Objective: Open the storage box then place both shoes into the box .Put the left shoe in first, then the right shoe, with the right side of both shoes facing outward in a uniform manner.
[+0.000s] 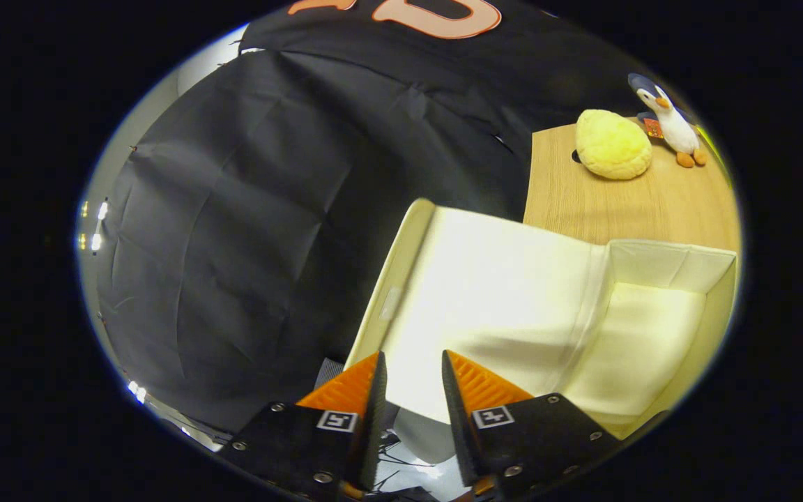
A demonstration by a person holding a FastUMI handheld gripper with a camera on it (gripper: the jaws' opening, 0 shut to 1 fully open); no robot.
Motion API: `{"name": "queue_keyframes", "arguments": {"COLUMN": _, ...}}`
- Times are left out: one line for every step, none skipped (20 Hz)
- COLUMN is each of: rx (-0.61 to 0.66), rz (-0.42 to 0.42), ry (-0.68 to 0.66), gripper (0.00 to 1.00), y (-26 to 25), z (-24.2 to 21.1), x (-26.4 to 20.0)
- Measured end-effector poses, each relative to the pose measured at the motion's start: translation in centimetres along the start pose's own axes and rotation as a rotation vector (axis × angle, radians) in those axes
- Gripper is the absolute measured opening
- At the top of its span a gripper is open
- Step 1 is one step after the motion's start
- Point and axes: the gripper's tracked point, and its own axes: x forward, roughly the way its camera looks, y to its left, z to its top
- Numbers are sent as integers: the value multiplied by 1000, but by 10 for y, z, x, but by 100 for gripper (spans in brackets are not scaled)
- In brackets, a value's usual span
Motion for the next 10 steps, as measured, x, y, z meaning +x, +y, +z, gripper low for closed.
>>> {"name": "queue_keyframes", "arguments": {"rx": -24, "rz": -17, "ry": -18, "gripper": 56, "y": -10, "z": 2, "x": -10}}
{"name": "queue_keyframes", "arguments": {"rx": -47, "rz": -41, "ry": -36, "gripper": 67, "y": -17, "z": 6, "x": -19}}
{"name": "queue_keyframes", "arguments": {"rx": -71, "rz": -72, "ry": -53, "gripper": 77, "y": -23, "z": 8, "x": -29}}
{"name": "queue_keyframes", "arguments": {"rx": -93, "rz": -104, "ry": -69, "gripper": 81, "y": -33, "z": 11, "x": -38}}
{"name": "queue_keyframes", "arguments": {"rx": -115, "rz": -136, "ry": -87, "gripper": 85, "y": -47, "z": 14, "x": -50}}
{"name": "queue_keyframes", "arguments": {"rx": -136, "rz": -166, "ry": -103, "gripper": 86, "y": -60, "z": 16, "x": -61}}
{"name": "queue_keyframes", "arguments": {"rx": -160, "rz": -203, "ry": -117, "gripper": 88, "y": -76, "z": 17, "x": -71}}
{"name": "queue_keyframes", "arguments": {"rx": -189, "rz": -243, "ry": -126, "gripper": 88, "y": -92, "z": 17, "x": -81}}
{"name": "queue_keyframes", "arguments": {"rx": -222, "rz": -280, "ry": -129, "gripper": 90, "y": -107, "z": 17, "x": -91}}
{"name": "queue_keyframes", "arguments": {"rx": -252, "rz": -313, "ry": -130, "gripper": 90, "y": -121, "z": 15, "x": -103}}
